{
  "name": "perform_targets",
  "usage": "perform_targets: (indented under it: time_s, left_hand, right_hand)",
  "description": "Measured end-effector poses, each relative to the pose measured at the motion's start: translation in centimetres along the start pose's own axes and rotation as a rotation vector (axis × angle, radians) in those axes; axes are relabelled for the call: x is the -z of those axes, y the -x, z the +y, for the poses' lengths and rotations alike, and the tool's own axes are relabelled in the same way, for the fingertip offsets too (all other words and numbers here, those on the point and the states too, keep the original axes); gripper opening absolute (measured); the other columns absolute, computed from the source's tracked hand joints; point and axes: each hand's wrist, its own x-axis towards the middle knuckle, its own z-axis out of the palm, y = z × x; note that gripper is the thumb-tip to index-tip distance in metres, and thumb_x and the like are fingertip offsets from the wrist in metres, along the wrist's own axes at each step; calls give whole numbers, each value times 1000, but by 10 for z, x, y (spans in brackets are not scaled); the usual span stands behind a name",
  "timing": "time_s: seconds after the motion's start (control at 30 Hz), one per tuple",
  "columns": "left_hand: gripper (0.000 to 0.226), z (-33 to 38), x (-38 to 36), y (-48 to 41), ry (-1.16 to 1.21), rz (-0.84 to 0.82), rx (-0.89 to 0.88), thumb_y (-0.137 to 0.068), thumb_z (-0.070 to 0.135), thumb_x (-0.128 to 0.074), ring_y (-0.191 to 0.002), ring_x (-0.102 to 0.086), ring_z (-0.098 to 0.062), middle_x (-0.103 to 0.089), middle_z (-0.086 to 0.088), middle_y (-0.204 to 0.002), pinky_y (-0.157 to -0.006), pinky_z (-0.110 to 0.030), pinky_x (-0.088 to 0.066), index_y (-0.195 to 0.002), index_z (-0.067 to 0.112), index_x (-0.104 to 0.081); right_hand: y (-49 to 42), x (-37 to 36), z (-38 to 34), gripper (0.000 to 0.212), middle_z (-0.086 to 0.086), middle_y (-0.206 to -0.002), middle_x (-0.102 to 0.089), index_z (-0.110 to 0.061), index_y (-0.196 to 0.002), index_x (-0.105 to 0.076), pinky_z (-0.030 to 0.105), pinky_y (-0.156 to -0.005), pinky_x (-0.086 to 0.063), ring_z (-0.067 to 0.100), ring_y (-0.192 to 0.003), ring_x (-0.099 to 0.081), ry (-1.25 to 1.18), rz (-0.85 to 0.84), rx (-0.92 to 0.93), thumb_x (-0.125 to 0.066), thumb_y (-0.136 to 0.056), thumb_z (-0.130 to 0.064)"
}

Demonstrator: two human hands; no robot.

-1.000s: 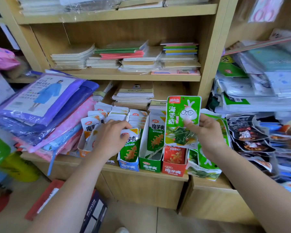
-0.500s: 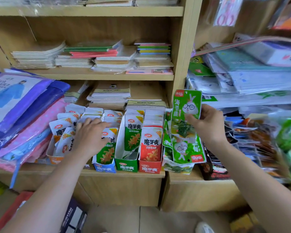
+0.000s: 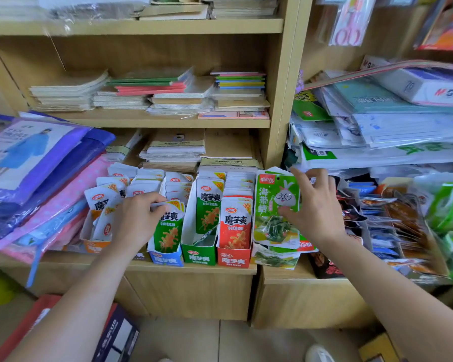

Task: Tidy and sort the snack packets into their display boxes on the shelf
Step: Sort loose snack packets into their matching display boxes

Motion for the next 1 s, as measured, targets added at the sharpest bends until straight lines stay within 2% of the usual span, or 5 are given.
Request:
perform_targets:
  time_s: [0.17, 0.37, 0.57, 0.67, 1.0]
  left_hand:
    - [3, 6, 8, 6, 36, 136, 6, -90, 24, -76, -67, -63, -17, -73, 2, -75, -58, -33, -50, -91, 23, -78]
    - [7, 9, 16, 7, 35, 321, 30, -93, 26, -70, -78, -68, -31, -75, -3, -83, -63, -38, -50, -92, 20, -75]
    - [15, 13, 33, 5, 109, 574, 72, -96, 25, -67, -81, -65, -37, -74, -12, -88, -69, -37, -42, -101, 13, -73]
    - [11, 8, 37, 3, 294, 602, 104, -95, 31, -64, -76, -63, -33, -71, -5, -82, -72, -46, -52, -95, 21, -69]
    - [14, 36, 42, 15, 1048, 430, 307, -97, 11, -65, -80, -70, -11, -76, 9, -83, -67, -23, -58, -88, 22, -65]
  right_hand:
    - [18, -12, -5, 32, 0, -135, -62, -27, -106, -76, 54, -104, -42, 34, -131, -46, 83, -353, 371, -71, -83, -49]
    - [31, -34, -18, 111, -5, -149, -48, -30, -114, -73, 45, -123, -14, 26, -150, -21, 237, -681, 385, 15, -73, -83]
    - [28, -15, -26, 43, -5, -85, -65, -15, -94, -71, 22, -62, -42, 15, -79, -59, -263, -269, 184, -57, -91, -55]
    - [26, -7, -49, 13, -4, -96, -73, -16, -96, -76, 27, -72, -52, 12, -89, -65, -412, -54, 161, -75, -87, -26]
    - [14, -7, -141, 48, 12, -114, -70, -8, -121, -59, 38, -81, -61, 26, -93, -73, -1447, -470, -483, -81, -80, -19]
